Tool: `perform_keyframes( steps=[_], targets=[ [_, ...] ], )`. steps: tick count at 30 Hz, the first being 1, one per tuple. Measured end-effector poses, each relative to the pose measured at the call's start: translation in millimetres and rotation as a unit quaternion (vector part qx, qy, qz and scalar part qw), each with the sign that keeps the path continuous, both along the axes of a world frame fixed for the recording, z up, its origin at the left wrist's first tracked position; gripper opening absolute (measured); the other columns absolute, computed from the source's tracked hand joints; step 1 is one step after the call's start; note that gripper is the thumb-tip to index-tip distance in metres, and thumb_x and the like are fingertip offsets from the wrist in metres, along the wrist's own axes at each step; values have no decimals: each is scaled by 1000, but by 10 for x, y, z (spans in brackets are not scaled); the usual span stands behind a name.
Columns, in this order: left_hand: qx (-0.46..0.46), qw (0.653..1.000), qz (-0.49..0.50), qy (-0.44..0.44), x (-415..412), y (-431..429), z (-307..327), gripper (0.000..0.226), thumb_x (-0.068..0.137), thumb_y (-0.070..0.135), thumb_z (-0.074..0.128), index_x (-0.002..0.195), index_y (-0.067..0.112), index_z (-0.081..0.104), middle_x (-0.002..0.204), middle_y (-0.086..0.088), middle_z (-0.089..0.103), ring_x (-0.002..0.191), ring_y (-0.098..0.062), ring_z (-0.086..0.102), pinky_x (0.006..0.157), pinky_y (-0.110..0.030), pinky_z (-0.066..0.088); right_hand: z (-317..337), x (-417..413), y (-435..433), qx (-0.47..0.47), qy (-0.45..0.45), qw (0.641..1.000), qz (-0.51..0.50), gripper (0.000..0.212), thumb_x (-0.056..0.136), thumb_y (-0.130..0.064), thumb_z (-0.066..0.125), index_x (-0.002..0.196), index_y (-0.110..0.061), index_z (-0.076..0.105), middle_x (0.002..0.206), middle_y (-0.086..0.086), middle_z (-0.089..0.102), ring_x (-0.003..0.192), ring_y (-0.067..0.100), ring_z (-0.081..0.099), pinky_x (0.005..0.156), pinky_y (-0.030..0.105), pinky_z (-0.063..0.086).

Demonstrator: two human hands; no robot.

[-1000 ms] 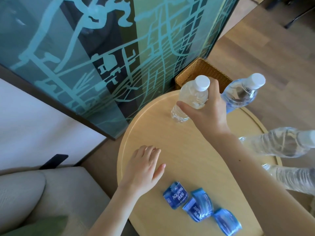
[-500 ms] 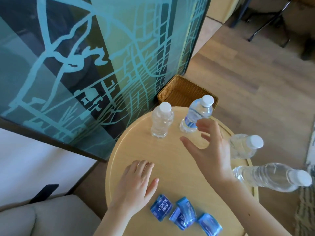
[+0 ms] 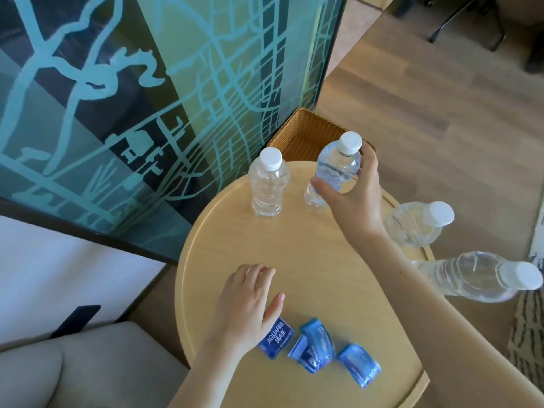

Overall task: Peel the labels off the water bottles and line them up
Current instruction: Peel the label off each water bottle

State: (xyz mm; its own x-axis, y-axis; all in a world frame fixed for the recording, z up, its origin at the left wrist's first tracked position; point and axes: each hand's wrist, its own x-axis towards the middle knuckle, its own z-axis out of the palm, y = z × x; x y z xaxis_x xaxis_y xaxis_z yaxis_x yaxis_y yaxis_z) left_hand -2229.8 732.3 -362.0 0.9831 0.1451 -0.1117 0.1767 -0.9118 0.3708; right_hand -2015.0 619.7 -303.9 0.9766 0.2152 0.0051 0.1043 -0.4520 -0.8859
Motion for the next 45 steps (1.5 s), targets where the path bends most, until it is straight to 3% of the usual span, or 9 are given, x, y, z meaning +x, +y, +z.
perform_keyframes(
  steps=[2, 8, 13, 16, 22, 32, 37, 42, 45],
  targets=[
    [1, 1000, 1, 5, -31, 15, -18, 50, 96, 43, 41, 119, 6, 67, 113, -6, 69, 103, -26, 66, 84, -40, 58, -11, 67, 27, 5, -1, 1000, -1, 87, 79, -27, 85, 149, -21, 34, 143, 2, 48, 132, 22, 45, 108, 41, 43],
    [3, 1000, 10, 23, -78, 29, -8, 50, 96, 43, 41, 119, 7, 67, 113, -6, 70, 103, -27, 65, 84, -41, 58, -20, 218, 90, -4, 4, 999, -39, 65, 77, -27, 86, 129, -13, 50, 118, 0, 62, 106, 19, 60, 84, 31, 51],
    [-1, 999, 25, 27, -117, 0, 205, 50, 96, 44, 39, 118, 8, 66, 112, -6, 69, 102, -26, 65, 83, -40, 57, 34, -84, -51, 1, 11, 998, -61, 61, 74, -27, 86, 124, -20, 53, 101, -16, 59, 90, -14, 56, 69, 2, 42],
    [4, 1000, 25, 18, -145, -13, 427, 50, 96, 45, 39, 118, 9, 66, 113, -5, 69, 102, -25, 65, 83, -39, 57, 153, -426, -190, 3, 34, 998, -61, 59, 72, -22, 88, 122, -18, 58, 92, -22, 60, 84, -27, 52, 67, -5, 37],
    [31, 999, 15, 6, -185, -49, 1078, 52, 95, 45, 39, 119, 8, 67, 113, -6, 70, 102, -26, 65, 82, -39, 58, 832, -1085, -538, 4, 48, 999, -3, 57, 69, -30, 90, 117, -37, 60, 98, -29, 67, 93, -13, 60, 70, 0, 43],
    [38, 995, -17, -93, -214, -307, 2612, 59, 96, 51, 40, 130, 8, 60, 123, -5, 65, 112, -26, 61, 91, -39, 54, 2599, -1294, -895, 34, -5, 993, 110, 49, 66, -33, 90, 107, -41, 64, 97, -27, 70, 92, -6, 66, 70, 5, 47],
    [-40, 990, -12, -138, -155, -477, 3220, 77, 90, 66, 46, 145, 13, 45, 138, 2, 53, 129, -16, 48, 106, -31, 42, 3338, -1212, -963, 90, -46, 984, 146, 35, 65, -38, 87, 95, -41, 69, 82, -24, 72, 73, -4, 68, 59, 8, 48],
    [-173, 969, 18, -175, -14, -603, 3610, 82, 79, 69, 60, 146, 27, 41, 134, 13, 54, 126, -8, 48, 101, -31, 46, 3830, -1041, -1026, 161, -39, 971, 173, 39, 69, -28, 89, 105, -24, 73, 101, 2, 78, 97, 24, 75, 82, 51, 62],
    [-270, 940, 29, -206, 38, -686, 3741, 61, 76, 55, 75, 129, 47, 46, 116, 21, 64, 110, -1, 62, 84, -20, 51, 4070, -994, -1086, 179, -60, 965, 181, 38, 71, -29, 88, 105, -25, 74, 99, -2, 79, 93, 17, 77, 75, 33, 63]
  ],
)
